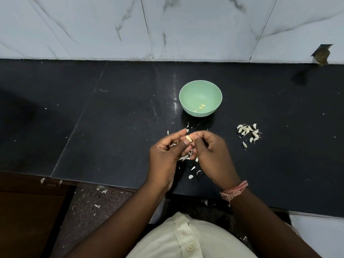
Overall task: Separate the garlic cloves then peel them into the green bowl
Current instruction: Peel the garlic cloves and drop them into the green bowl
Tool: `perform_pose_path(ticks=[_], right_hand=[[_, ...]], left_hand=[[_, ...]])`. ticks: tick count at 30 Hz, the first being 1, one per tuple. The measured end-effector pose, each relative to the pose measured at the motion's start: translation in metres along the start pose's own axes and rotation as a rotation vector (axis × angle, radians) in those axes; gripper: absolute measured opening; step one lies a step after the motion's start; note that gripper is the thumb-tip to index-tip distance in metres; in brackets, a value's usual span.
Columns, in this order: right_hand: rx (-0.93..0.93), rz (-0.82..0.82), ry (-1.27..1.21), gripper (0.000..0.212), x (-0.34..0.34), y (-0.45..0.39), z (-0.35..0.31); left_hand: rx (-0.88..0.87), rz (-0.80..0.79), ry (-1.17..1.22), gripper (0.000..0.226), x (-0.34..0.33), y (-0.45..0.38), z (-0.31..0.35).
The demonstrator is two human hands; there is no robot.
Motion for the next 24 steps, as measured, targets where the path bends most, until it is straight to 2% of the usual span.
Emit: perform_pose_path(ticks=[4,11,18,24], right_hand=[[0.045,-0.010,0.070,0.021,0.003,0.002,-0.007],[0.078,-0.012,0.097,0.011,0.006,0.006,-0.013],[0.164,0.053,0.341,0.011,0.009,0.000,-0.008],[0.131,0.090,0.256,0.014,0.005,0.003,-0.001]], left_hand=[[-0.004,-0.008,0.004,0.025,0.001,0.001,0.001],[-0.056,-0.009,-0.108,0.022,0.002,0.003,0.004],[-0.155,-0.031,-0.286,0.024,0.004,0.005,0.010],[-0.157,-0.057,-0.304,0.023,0.002,0.002,0.011]])
Point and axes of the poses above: each hand's wrist, its own y-axis away from the middle knuckle, its own x-axis out of the back of the hand, z = x × y, the point moved 2 cm from there along -y, towards the middle knuckle, and after that the axes turned 1 degree about x, right-handed, at the moved point
